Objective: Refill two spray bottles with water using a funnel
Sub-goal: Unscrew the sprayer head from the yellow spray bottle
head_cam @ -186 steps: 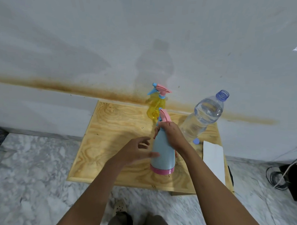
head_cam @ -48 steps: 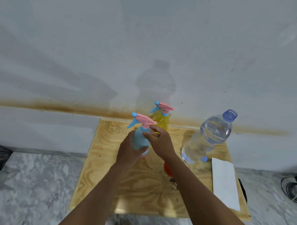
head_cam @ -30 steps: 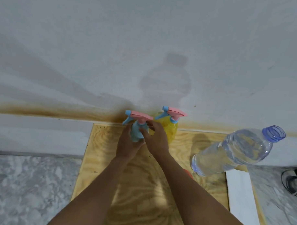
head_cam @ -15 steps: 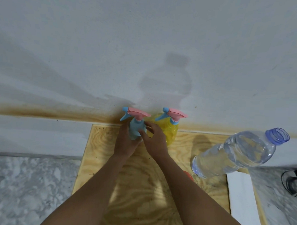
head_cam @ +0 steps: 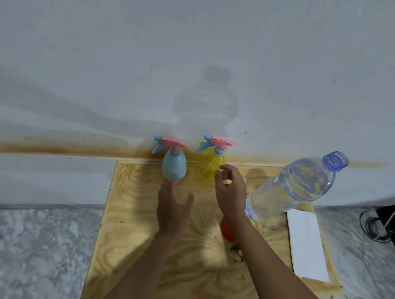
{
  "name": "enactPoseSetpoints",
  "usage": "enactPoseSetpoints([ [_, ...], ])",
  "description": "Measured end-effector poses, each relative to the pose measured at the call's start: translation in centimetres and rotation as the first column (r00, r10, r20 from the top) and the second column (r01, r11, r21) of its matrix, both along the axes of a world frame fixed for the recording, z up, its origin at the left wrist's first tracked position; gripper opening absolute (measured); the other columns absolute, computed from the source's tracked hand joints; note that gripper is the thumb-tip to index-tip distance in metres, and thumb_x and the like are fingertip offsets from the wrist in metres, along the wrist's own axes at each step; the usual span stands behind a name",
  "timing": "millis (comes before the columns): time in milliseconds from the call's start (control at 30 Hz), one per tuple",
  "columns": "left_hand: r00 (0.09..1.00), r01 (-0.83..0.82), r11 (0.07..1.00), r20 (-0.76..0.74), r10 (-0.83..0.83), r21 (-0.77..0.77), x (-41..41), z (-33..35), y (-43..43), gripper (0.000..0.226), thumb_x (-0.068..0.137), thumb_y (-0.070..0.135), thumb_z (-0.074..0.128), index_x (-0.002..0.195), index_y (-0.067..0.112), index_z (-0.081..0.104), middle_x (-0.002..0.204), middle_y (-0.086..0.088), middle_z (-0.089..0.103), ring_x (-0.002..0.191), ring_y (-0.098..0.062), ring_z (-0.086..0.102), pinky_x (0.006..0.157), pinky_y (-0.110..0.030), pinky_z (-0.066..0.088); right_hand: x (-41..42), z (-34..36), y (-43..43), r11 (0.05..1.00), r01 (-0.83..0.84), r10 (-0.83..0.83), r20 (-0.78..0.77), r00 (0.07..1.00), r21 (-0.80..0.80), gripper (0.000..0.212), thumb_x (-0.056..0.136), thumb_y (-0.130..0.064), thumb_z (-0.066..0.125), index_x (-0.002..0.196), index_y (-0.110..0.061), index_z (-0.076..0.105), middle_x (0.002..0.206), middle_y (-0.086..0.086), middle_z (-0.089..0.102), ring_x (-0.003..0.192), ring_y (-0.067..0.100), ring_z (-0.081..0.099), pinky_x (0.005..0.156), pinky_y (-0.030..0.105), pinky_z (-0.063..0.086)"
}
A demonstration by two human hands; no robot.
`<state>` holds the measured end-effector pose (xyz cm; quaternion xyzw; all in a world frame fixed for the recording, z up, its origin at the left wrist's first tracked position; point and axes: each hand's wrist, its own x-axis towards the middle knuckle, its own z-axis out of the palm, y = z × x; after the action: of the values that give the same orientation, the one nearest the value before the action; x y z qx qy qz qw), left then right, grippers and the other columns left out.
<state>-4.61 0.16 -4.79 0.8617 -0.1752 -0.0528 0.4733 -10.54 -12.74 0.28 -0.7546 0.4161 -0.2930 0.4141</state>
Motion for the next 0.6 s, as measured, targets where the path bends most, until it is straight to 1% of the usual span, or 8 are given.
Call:
enactPoseSetpoints([
  [100,0.977,0.187,0.982,-0.105,-0.187,-0.013,-0.9,0.8,-2.6,0.056,0.083,0.033,0.075,0.132,0.016,0.054,0.125,-0.001,0.056,0.117,-0.018,0.056,0.091,-0.039,0.052,0.4,1.1,-1.9,0.994,0.019,-0.019,-0.008,1.000,0.106,0.033,0.095,-0.028,0.064,0.125,-0.019,0.058,0.111,-0.006,0.062,0.104,0.007,0.057,0.086,0.024,0.045],
  [167,0.952,0.263,0.965,-0.165,-0.258,0.009,-0.2,1.4,-5.1,0.075,0.084,0.041,0.073,0.146,0.017,0.039,0.143,-0.002,0.045,0.134,-0.018,0.044,0.104,-0.037,0.045,1.0,1.4,-3.1,0.992,-0.018,0.021,-0.025,0.999,0.125,0.042,0.094,-0.032,0.065,0.133,-0.019,0.053,0.124,-0.006,0.059,0.114,0.007,0.054,0.093,0.026,0.045],
  [233,0.931,0.290,0.957,-0.238,-0.277,0.019,0.8,1.9,-7.4,0.093,0.081,0.050,0.074,0.153,0.017,0.026,0.155,-0.002,0.035,0.143,-0.018,0.034,0.111,-0.039,0.039,1.7,1.4,-4.1,0.991,-0.065,0.068,-0.028,0.997,0.114,0.049,0.092,-0.034,0.068,0.136,-0.017,0.053,0.129,-0.005,0.059,0.118,0.008,0.053,0.098,0.027,0.045],
  [300,0.926,0.278,0.961,-0.267,-0.268,0.002,1.9,2.0,-9.2,0.093,0.073,0.057,0.073,0.149,0.021,0.032,0.148,0.001,0.046,0.136,-0.017,0.044,0.106,-0.043,0.046,2.3,1.3,-4.8,0.988,-0.113,0.118,-0.039,0.992,0.102,0.049,0.090,-0.033,0.070,0.134,-0.017,0.056,0.129,-0.004,0.062,0.118,0.010,0.054,0.098,0.029,0.046],
  [400,0.939,0.255,0.967,-0.241,-0.245,0.013,3.3,0.6,-10.8,0.076,0.067,0.064,0.068,0.131,0.028,0.047,0.124,0.010,0.061,0.116,-0.010,0.059,0.089,-0.042,0.055,3.2,0.9,-5.7,0.972,-0.170,0.183,-0.070,0.981,0.163,0.044,0.088,-0.037,0.071,0.128,-0.022,0.061,0.124,-0.006,0.065,0.117,0.010,0.057,0.096,0.034,0.049],
  [467,0.943,0.232,0.972,-0.251,-0.220,0.020,3.5,0.3,-11.2,0.073,0.066,0.065,0.067,0.128,0.030,0.049,0.121,0.011,0.062,0.113,-0.010,0.060,0.087,-0.040,0.055,3.6,0.7,-6.2,0.967,-0.172,0.187,-0.069,0.980,0.186,0.044,0.087,-0.039,0.072,0.128,-0.023,0.062,0.123,-0.008,0.067,0.116,0.010,0.059,0.095,0.034,0.050],
  [533,0.941,0.212,0.977,-0.268,-0.205,-0.002,3.3,0.7,-11.3,0.070,0.066,0.063,0.066,0.126,0.030,0.051,0.119,0.010,0.064,0.111,-0.011,0.061,0.084,-0.035,0.054,3.8,0.6,-6.4,0.967,-0.172,0.183,-0.047,0.982,0.187,0.042,0.087,-0.036,0.073,0.126,-0.023,0.064,0.119,-0.009,0.069,0.111,0.008,0.060,0.091,0.029,0.049],
  [600,0.945,0.188,0.982,-0.268,-0.187,-0.022,3.1,0.9,-11.4,0.070,0.067,0.063,0.067,0.126,0.028,0.052,0.120,0.008,0.065,0.111,-0.013,0.062,0.086,-0.037,0.054,3.7,0.7,-6.5,0.967,-0.178,0.188,-0.037,0.982,0.180,0.037,0.087,-0.033,0.074,0.123,-0.024,0.066,0.113,-0.012,0.071,0.105,0.005,0.061,0.088,0.024,0.047],
])
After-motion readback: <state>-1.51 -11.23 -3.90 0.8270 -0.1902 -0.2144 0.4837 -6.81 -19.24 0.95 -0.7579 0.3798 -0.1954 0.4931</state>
